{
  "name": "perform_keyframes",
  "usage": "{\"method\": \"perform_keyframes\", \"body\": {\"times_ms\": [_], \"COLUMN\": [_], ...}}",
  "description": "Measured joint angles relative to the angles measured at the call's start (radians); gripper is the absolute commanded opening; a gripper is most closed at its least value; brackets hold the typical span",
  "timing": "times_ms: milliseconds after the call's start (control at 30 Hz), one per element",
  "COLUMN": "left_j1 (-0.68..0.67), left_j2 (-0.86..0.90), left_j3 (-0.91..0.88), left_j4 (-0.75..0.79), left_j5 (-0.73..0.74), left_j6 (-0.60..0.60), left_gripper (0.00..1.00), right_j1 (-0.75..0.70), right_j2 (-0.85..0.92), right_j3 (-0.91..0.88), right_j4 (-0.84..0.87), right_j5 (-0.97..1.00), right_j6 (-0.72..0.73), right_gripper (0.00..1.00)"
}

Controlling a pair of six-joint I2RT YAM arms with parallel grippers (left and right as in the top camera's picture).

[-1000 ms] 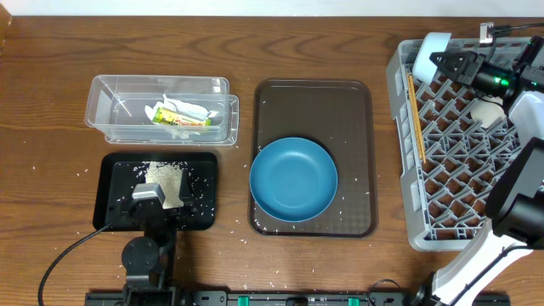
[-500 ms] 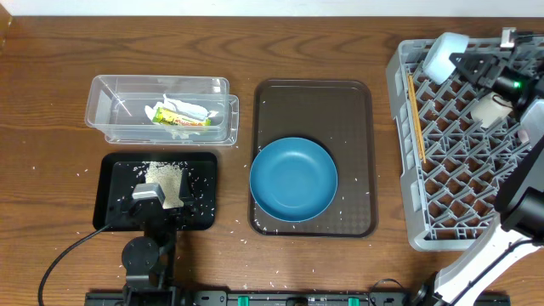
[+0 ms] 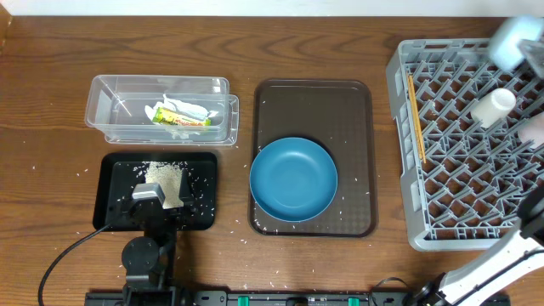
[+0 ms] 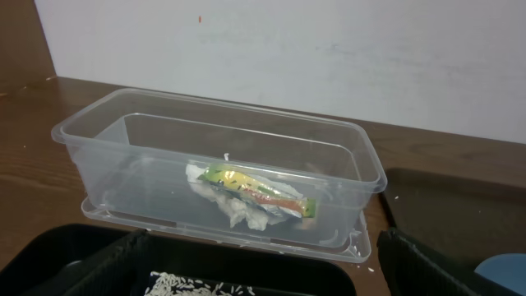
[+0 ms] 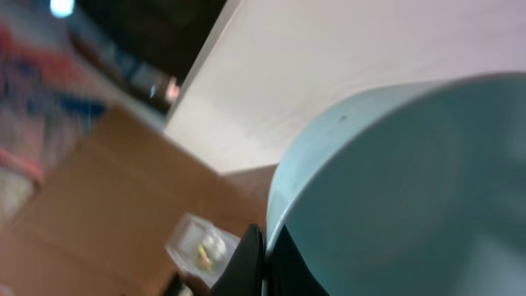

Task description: Sort waste into correct bins and load items into the dishwasher rack

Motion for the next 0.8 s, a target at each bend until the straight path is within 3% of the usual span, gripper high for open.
{"method": "perform_keyframes", "body": {"times_ms": [233, 500, 800], "left_j1": [0.000, 0.000, 0.000], "left_j2": [0.000, 0.000, 0.000], "left_j3": [0.000, 0.000, 0.000], "left_j4": [0.000, 0.000, 0.000], "left_j5": [0.000, 0.000, 0.000], "left_j6": [0.000, 0.000, 0.000], "left_gripper": [0.89, 0.89, 0.89], "right_j1": [-0.126, -0.133, -0.116], "right_j2": [0.000, 0.001, 0.086], "right_j3": [0.000, 0.000, 0.071], "right_j4": [-0.095, -0.229, -0.235], "right_j5": [0.017, 0.093, 0.225], "right_j6": [-0.018, -0.169, -0.243], "right_gripper": [0.01, 0.01, 0.01]}}
